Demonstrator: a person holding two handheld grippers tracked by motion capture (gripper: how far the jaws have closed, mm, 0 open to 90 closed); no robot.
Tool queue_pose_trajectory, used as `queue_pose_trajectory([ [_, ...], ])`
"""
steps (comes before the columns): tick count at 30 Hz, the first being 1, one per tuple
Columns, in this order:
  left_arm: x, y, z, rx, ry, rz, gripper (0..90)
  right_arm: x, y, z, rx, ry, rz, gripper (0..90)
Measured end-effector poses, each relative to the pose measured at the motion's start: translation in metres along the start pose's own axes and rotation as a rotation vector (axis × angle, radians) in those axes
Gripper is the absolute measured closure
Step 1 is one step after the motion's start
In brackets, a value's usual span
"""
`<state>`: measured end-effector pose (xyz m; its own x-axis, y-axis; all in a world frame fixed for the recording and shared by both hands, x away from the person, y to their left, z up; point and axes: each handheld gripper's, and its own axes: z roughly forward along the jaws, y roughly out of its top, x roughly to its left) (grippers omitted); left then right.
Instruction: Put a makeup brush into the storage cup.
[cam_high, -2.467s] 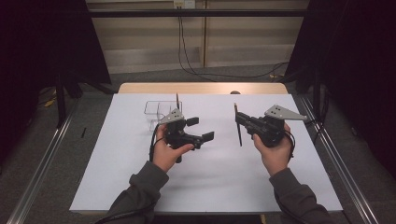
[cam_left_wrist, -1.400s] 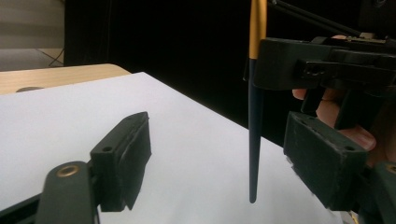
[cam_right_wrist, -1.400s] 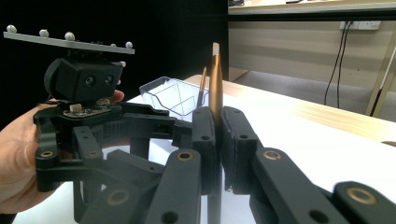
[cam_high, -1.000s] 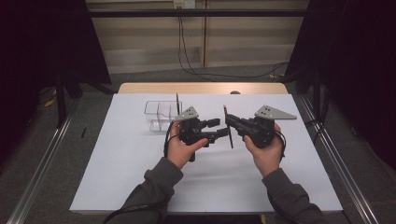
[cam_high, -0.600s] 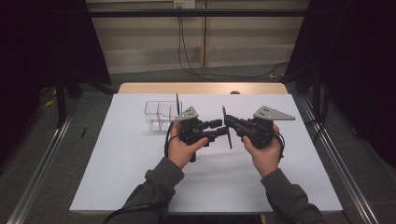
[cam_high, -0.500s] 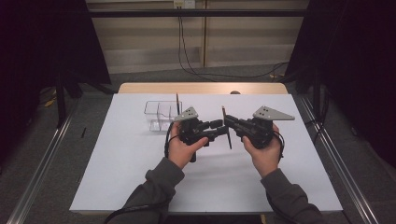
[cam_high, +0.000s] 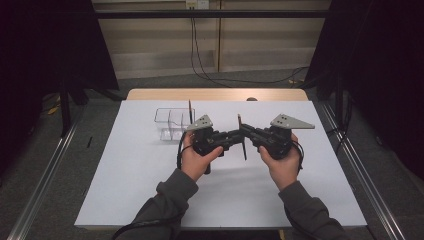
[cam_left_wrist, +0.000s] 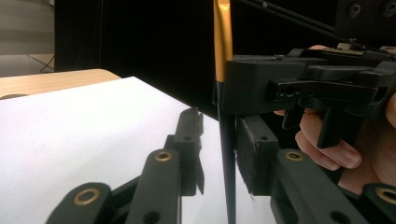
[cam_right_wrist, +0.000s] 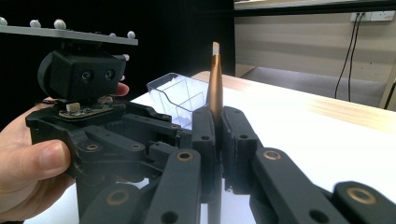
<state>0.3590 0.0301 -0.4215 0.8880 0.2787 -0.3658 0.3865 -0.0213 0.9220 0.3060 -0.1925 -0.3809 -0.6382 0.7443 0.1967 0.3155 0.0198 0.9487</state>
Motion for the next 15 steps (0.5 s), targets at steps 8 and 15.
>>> queue_pose_trajectory([
  [8,-0.0006,-0.0002,0.0002,0.005,-0.016,-0.005,79.7,0.0007,-0.0002,0.0007,-0.003,-0.005,-0.008,84.3],
  [15,0.0002,-0.0009,-0.0001,0.003,-0.027,-0.021,81.8,0.0021,-0.0001,0.0017,-0.004,0.000,-0.010,84.3],
])
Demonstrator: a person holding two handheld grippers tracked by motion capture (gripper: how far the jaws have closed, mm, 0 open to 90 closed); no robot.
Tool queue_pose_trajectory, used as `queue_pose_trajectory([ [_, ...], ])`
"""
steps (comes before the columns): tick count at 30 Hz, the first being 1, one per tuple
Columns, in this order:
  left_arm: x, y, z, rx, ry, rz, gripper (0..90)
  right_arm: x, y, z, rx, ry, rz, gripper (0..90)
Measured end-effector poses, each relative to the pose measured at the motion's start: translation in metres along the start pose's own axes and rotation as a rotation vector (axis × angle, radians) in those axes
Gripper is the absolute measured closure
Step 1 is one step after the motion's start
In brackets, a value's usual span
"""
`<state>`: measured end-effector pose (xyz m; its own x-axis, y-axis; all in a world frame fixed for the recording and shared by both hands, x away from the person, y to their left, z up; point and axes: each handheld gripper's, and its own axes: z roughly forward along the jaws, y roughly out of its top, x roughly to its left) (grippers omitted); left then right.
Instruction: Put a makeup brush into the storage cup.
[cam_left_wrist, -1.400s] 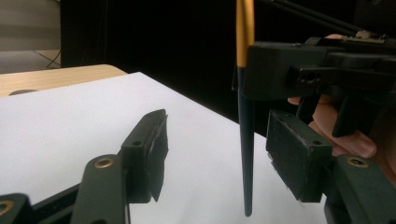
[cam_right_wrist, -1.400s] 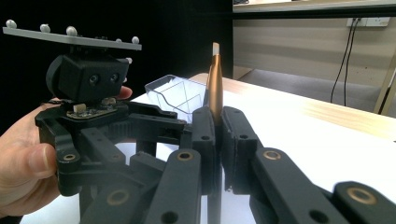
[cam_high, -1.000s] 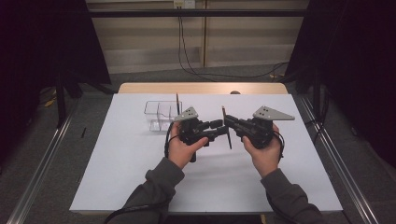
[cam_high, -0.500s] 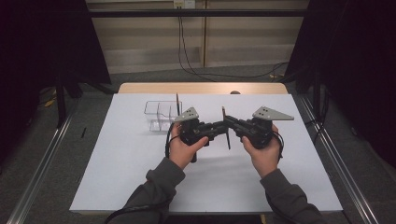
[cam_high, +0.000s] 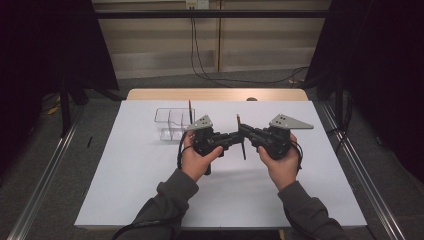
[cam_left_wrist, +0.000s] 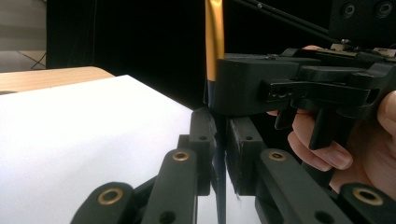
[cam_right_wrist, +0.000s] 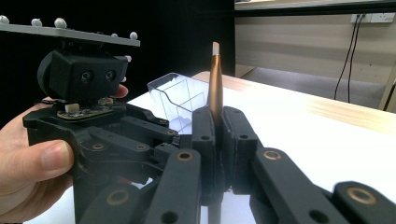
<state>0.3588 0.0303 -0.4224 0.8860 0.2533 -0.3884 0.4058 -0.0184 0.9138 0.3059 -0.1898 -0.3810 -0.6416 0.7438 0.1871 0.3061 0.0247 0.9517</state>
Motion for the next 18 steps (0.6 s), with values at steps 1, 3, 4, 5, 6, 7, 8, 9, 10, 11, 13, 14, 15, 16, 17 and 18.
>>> queue_pose_trajectory([
  [1,0.0001,0.0000,-0.0002,0.000,0.000,-0.001,82.0,-0.0001,0.0000,0.0000,0.000,0.001,0.002,84.3],
  [3,0.0003,0.0000,-0.0005,-0.004,-0.002,-0.013,82.7,0.0000,-0.0002,0.0000,-0.003,0.001,-0.002,84.3],
  [4,0.0007,0.0000,-0.0008,-0.002,-0.003,-0.017,83.0,-0.0003,-0.0002,-0.0001,0.000,0.002,-0.006,84.3],
  [5,0.0010,0.0000,-0.0010,0.001,-0.002,-0.013,83.2,-0.0001,-0.0002,0.0002,0.001,0.006,-0.005,84.2],
  [6,0.0009,0.0002,-0.0011,0.005,-0.001,-0.013,83.3,-0.0001,-0.0004,0.0003,0.003,0.003,-0.006,84.2],
  [7,0.0009,0.0003,-0.0014,0.010,0.001,-0.016,83.3,0.0002,-0.0006,0.0007,0.002,0.004,-0.003,84.2],
  [8,0.0009,0.0005,-0.0019,0.015,0.001,-0.018,83.4,-0.0003,-0.0009,0.0009,0.002,0.006,-0.006,84.2],
  [9,0.0010,0.0006,-0.0021,0.017,0.001,-0.016,83.5,-0.0008,-0.0013,0.0011,0.006,0.013,-0.001,84.1],
  [10,0.0009,0.0007,-0.0022,0.019,0.002,-0.015,83.5,-0.0008,-0.0014,0.0011,0.006,0.014,-0.001,84.1],
  [11,0.0005,0.0009,-0.0025,0.021,0.006,-0.015,83.5,-0.0006,-0.0015,0.0012,0.007,0.013,0.000,84.0],
  [13,0.0008,0.0010,-0.0027,0.025,0.007,-0.014,83.5,-0.0004,-0.0018,0.0019,0.008,0.012,-0.002,83.3],
  [14,0.0009,0.0011,-0.0027,0.026,0.009,-0.015,83.5,-0.0002,-0.0018,0.0021,0.011,0.011,-0.002,83.1],
  [15,0.0006,0.0012,-0.0031,0.028,0.008,-0.018,83.5,0.0003,-0.0017,0.0024,0.013,0.012,-0.001,82.5],
  [16,0.0006,0.0011,-0.0033,0.029,0.008,-0.018,83.5,0.0000,-0.0019,0.0024,0.014,0.008,-0.004,80.5],
  [17,0.0005,0.0011,-0.0034,0.031,0.007,-0.016,83.5,-0.0006,-0.0020,0.0023,0.014,0.004,-0.002,78.3],
  [18,0.0002,0.0011,-0.0033,0.031,0.009,-0.015,83.6,-0.0012,-0.0022,0.0022,0.013,0.005,0.007,77.0],
])
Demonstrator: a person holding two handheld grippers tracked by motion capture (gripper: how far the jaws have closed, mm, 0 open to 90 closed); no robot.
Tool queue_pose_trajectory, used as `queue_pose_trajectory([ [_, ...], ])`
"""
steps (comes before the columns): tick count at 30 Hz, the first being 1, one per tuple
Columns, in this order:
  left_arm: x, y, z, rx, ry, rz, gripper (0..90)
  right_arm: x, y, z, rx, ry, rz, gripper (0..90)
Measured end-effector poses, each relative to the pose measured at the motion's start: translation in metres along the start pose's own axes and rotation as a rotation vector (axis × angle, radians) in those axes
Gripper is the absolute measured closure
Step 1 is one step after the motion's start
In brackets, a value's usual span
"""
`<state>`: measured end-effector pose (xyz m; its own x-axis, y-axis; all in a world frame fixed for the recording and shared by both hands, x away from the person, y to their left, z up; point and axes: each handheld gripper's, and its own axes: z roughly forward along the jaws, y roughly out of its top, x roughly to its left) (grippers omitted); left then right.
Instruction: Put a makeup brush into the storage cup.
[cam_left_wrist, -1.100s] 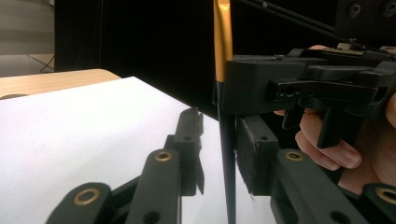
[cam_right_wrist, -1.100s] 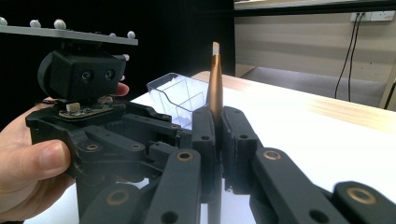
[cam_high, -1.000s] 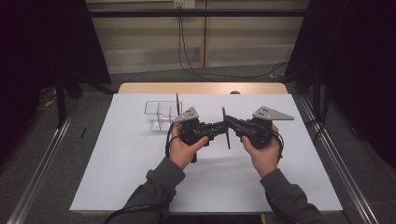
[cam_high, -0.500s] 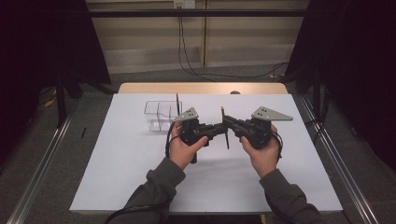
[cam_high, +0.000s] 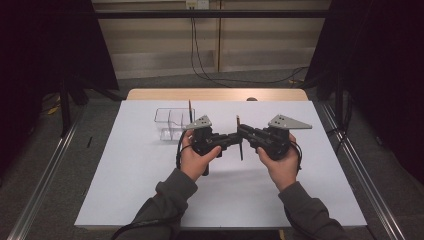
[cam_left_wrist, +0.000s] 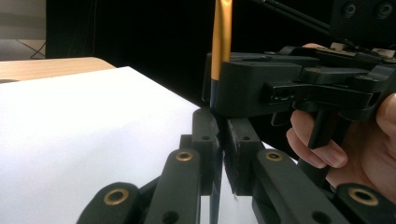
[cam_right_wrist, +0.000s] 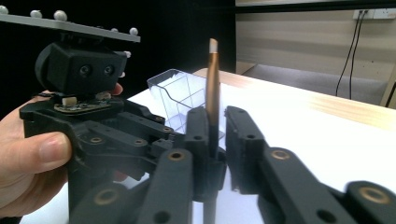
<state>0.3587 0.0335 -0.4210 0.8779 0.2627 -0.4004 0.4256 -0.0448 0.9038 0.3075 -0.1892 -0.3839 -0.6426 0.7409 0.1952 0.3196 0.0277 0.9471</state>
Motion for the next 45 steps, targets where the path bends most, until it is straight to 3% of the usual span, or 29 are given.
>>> queue_pose_trajectory([
  [9,0.002,0.002,-0.004,0.005,0.017,0.011,83.5,-0.005,-0.001,-0.006,-0.018,-0.028,0.002,59.7],
  [19,0.003,0.009,-0.009,0.005,0.044,0.033,83.5,-0.011,-0.004,-0.014,-0.025,-0.054,-0.021,49.2],
  [33,0.007,0.019,-0.019,-0.005,0.075,0.051,83.4,-0.014,-0.012,-0.017,-0.034,-0.086,-0.030,26.0],
  [36,0.008,0.023,-0.021,-0.009,0.081,0.059,83.4,-0.014,-0.014,-0.018,-0.024,-0.096,-0.046,17.9],
  [45,0.011,0.031,-0.030,-0.019,0.111,0.076,83.4,-0.016,-0.019,-0.020,-0.005,-0.113,-0.058,7.1],
])
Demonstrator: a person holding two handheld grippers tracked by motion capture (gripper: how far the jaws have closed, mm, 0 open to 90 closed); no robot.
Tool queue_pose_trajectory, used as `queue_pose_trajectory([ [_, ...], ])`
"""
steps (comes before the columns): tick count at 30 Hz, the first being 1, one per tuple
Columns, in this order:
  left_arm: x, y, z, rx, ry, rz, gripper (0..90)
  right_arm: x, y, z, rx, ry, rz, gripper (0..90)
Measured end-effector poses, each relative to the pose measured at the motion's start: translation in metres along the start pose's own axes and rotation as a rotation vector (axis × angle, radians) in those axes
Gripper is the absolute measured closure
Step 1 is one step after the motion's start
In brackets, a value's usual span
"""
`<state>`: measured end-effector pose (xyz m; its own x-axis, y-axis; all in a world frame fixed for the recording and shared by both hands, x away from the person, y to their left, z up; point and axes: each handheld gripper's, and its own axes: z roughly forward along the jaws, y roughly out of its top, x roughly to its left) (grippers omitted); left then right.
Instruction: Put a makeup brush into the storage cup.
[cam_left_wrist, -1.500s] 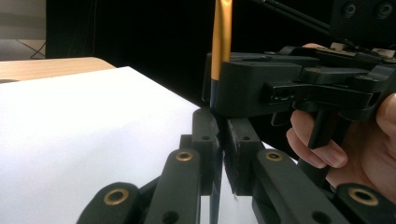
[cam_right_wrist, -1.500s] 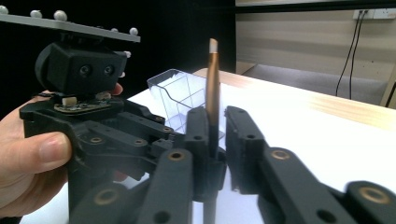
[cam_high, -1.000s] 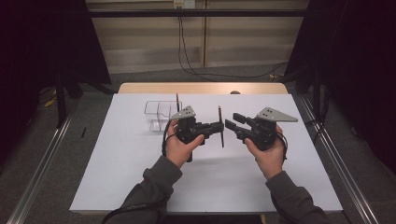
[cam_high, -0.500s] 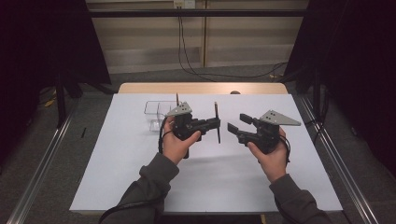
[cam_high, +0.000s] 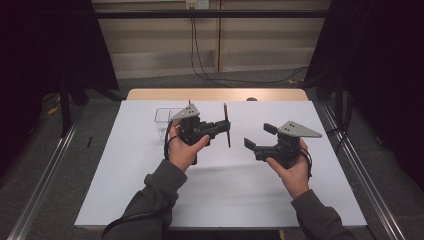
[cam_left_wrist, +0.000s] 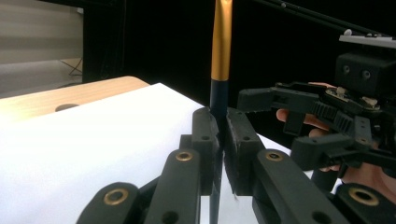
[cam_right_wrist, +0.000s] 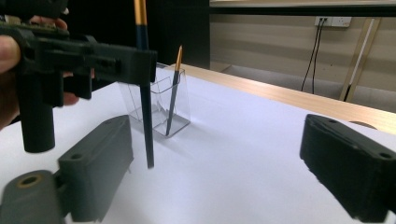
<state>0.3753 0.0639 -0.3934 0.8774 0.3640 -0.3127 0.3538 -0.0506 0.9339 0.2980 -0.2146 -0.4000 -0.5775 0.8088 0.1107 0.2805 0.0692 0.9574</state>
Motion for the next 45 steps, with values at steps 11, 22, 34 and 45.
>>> queue_pose_trajectory([
  [11,0.006,0.006,-0.008,-0.016,0.014,0.011,83.4,0.000,-0.004,-0.005,-0.012,-0.012,-0.011,1.4],
  [22,0.008,0.007,-0.011,-0.011,0.025,0.025,83.4,-0.002,-0.006,-0.008,-0.019,-0.016,-0.018,0.7],
  [34,0.008,0.007,-0.012,-0.018,0.030,0.014,83.4,-0.008,-0.008,-0.016,-0.021,-0.024,-0.045,0.0],
  [45,0.009,0.007,-0.012,-0.017,0.036,0.022,83.4,-0.009,-0.012,-0.023,-0.020,-0.008,-0.085,0.0],
])
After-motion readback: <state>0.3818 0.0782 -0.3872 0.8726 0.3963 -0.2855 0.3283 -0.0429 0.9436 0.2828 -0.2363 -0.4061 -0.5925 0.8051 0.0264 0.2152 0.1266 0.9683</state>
